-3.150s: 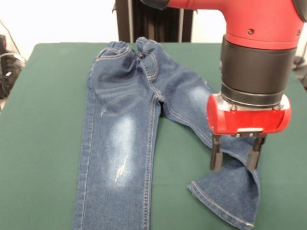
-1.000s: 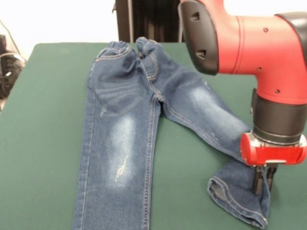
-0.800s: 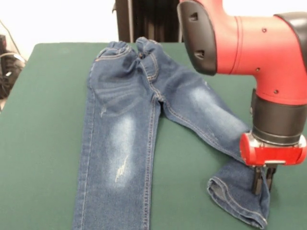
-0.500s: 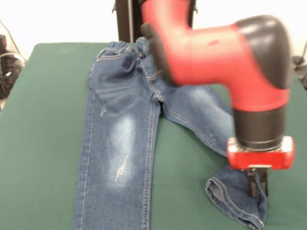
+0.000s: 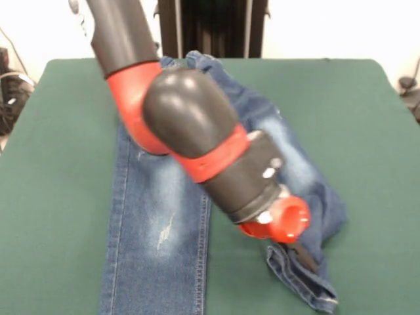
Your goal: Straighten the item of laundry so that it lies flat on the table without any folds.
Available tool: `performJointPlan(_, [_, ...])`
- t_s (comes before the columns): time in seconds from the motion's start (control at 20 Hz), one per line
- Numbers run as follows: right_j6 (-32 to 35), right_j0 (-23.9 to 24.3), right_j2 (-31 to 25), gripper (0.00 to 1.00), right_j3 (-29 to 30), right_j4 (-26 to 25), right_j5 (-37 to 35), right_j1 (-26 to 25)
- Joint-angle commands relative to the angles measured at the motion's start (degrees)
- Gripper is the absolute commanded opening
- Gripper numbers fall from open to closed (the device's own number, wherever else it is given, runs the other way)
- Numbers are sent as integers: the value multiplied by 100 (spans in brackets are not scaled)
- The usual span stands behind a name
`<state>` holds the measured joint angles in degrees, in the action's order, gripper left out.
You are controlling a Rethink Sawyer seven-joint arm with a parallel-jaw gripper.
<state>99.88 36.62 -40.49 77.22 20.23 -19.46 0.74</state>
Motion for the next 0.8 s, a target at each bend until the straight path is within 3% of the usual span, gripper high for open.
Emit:
performJointPlan(0.05, [1128, 143, -1477, 0, 1037, 183, 774, -876])
performJointPlan(0.45, [913, 192, -1566, 0, 1135, -293, 974, -864])
performJointPlan(0.8, [1319, 496, -1742, 0, 1769, -157, 682, -494])
